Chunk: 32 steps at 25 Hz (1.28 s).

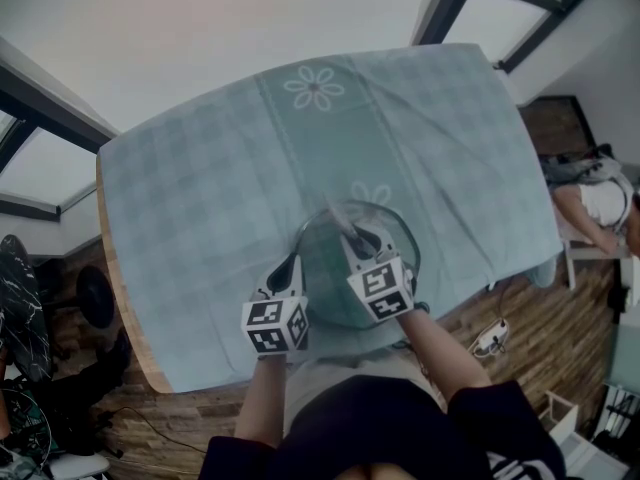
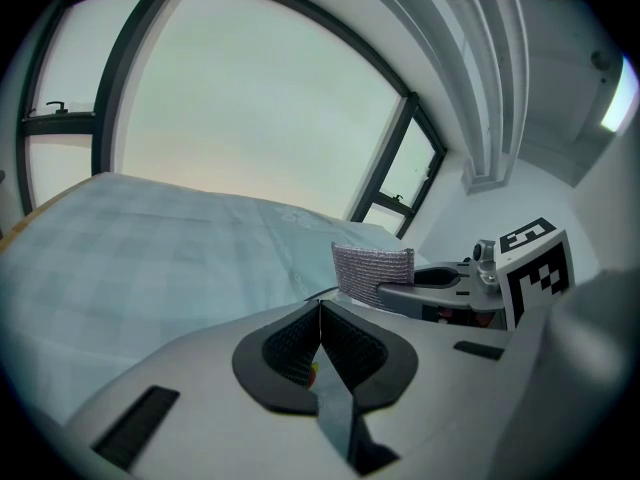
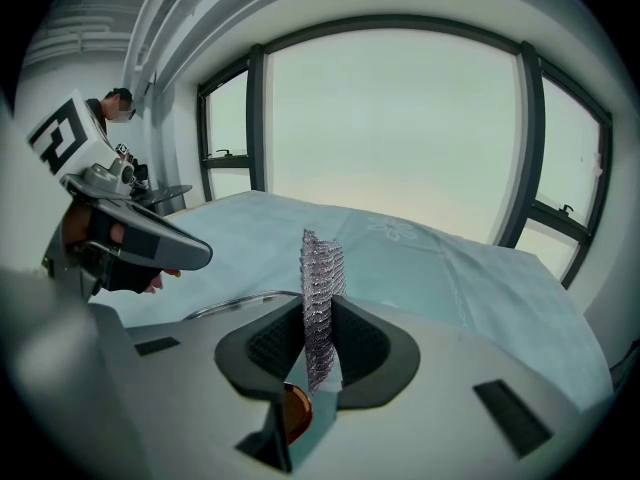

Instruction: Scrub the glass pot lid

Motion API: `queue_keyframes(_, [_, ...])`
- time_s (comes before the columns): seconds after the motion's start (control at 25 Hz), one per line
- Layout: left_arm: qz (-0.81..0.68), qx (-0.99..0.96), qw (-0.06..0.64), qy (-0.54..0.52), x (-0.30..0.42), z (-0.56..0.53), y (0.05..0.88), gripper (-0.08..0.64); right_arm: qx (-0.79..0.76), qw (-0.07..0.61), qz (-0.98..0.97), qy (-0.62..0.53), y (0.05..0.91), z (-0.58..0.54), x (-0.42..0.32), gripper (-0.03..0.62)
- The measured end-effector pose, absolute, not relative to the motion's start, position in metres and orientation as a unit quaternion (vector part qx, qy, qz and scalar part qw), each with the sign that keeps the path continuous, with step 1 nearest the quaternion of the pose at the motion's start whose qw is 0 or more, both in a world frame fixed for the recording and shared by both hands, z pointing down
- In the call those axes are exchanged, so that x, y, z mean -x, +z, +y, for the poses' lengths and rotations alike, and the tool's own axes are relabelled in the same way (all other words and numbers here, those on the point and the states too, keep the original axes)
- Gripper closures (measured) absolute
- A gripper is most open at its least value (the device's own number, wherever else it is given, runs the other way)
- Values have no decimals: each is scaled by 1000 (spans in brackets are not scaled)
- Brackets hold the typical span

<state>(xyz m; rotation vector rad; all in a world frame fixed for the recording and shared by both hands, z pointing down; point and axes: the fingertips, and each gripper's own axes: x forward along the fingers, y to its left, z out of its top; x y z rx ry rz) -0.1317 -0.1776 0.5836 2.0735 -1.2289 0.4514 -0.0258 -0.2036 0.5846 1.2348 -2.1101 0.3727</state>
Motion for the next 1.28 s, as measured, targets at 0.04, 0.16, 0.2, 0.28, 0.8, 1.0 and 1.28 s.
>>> queue_keyframes(0.04, [-472,-796,338,173,132,-177,583,557,-467,331,-809,139,584,-203,29,514])
queue_keyframes(0.16, [-472,-795,339,173,133,-176,583,557,-454,336,-815,131,584,-200,38,514])
queue_keyframes(0.2, [-472,-795,338,172,134,-176,583,557,-451,337,-817,129,584,-198,41,514])
queue_keyframes(0.28, [-473,-795,339,171,136,-175,583,557,-445,339,-819,126,585,-196,47,514])
queue_keyframes(0.8, [-475,-794,340,168,144,-179,583,557,-426,348,-828,108,585,-174,64,514])
queue_keyframes(1.0, [-474,-794,339,170,144,-182,583,557,-413,358,-832,97,585,-161,68,514])
queue_keyframes(1.28, [-471,-795,338,179,147,-176,585,557,-399,364,-836,98,586,-143,72,514])
